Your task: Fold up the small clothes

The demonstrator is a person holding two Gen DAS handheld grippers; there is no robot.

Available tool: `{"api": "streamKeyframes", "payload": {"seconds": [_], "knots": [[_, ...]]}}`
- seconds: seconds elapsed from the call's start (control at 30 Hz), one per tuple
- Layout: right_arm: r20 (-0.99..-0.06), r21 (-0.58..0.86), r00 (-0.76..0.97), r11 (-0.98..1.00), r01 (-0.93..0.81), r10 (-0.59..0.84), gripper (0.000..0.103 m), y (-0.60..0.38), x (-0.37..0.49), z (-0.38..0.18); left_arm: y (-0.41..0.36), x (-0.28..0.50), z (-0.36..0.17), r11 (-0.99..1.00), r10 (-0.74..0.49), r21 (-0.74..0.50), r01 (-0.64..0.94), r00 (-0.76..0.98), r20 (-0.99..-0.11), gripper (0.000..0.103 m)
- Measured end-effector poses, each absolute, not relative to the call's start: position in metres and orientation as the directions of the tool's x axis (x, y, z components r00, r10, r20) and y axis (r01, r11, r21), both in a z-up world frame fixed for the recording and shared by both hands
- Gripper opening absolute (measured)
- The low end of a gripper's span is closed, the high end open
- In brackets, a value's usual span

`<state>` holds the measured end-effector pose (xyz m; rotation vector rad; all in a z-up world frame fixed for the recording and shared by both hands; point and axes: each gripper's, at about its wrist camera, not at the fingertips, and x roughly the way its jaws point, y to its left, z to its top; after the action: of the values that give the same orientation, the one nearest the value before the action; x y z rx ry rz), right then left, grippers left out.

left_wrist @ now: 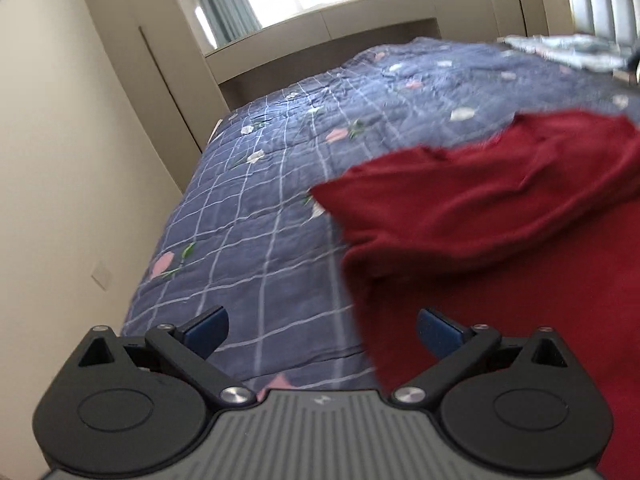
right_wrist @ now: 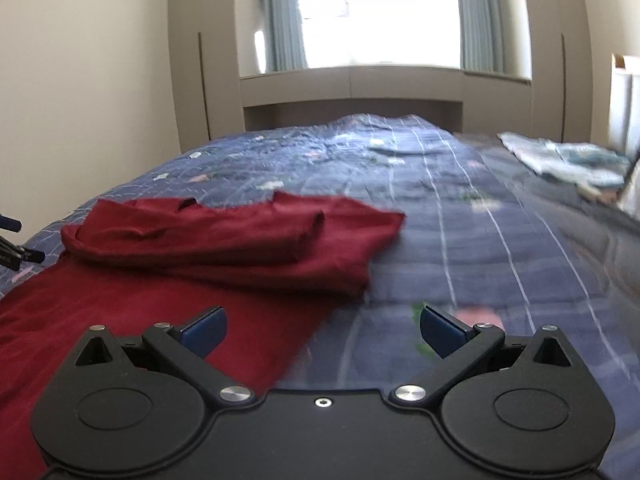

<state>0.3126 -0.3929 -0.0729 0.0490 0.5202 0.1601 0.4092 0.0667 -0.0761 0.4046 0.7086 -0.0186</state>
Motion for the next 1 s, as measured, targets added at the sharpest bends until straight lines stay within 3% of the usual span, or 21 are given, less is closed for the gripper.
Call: {"api": "streamKeyframes", "payload": {"seconds": [0.2, 0.37, 0.47, 0.6, 0.77, 0.87, 0.93, 1.0], "knots": [[-0.467, 0.13, 0.816, 0.939, -0.317, 0.34, 0.101, -0.348, 0.383, -0.045, 0.078, 0.433, -0.092, 0.918, 0.075, 0.355, 0.178, 0.8, -0.595, 0.097], [-0.476, 0.136, 0.709, 0.841, -0.524, 0.52, 0.086, -0.273, 0.461, -0.03, 0.085, 0.448, -0.099, 0.906, -0.047, 0.317, 0.28, 0.811, -0.582, 0.084], [-0.487, 0.125, 0.639, 0.771, -0.624, 0.596, 0.074, -0.224, 0.499, -0.028, 0.093, 0.453, -0.098, 0.909, -0.165, 0.222, 0.353, 0.793, -0.586, 0.074], [-0.531, 0.201, 0.512, 0.687, -0.698, 0.675, 0.054, -0.164, 0.548, -0.03, 0.093, 0.455, -0.102, 0.893, -0.239, 0.179, 0.413, 0.773, -0.588, 0.059], [-0.592, 0.22, 0.393, 0.611, -0.761, 0.703, 0.052, -0.097, 0.58, -0.037, 0.086, 0.456, -0.112, 0.854, -0.241, 0.252, 0.455, 0.775, -0.584, 0.048], [-0.642, 0.187, 0.355, 0.588, -0.787, 0.679, 0.033, -0.067, 0.587, -0.044, 0.082, 0.454, -0.114, 0.836, -0.23, 0.3, 0.459, 0.791, -0.567, 0.03], [-0.672, 0.137, 0.362, 0.589, -0.797, 0.646, 0.001, -0.056, 0.585, -0.048, 0.082, 0.451, -0.114, 0.838, -0.227, 0.309, 0.45, 0.802, -0.552, 0.017], [-0.667, 0.092, 0.387, 0.585, -0.806, 0.637, 0.001, -0.05, 0.582, -0.049, 0.084, 0.448, -0.113, 0.849, -0.231, 0.298, 0.437, 0.814, -0.533, 0.011]]}}
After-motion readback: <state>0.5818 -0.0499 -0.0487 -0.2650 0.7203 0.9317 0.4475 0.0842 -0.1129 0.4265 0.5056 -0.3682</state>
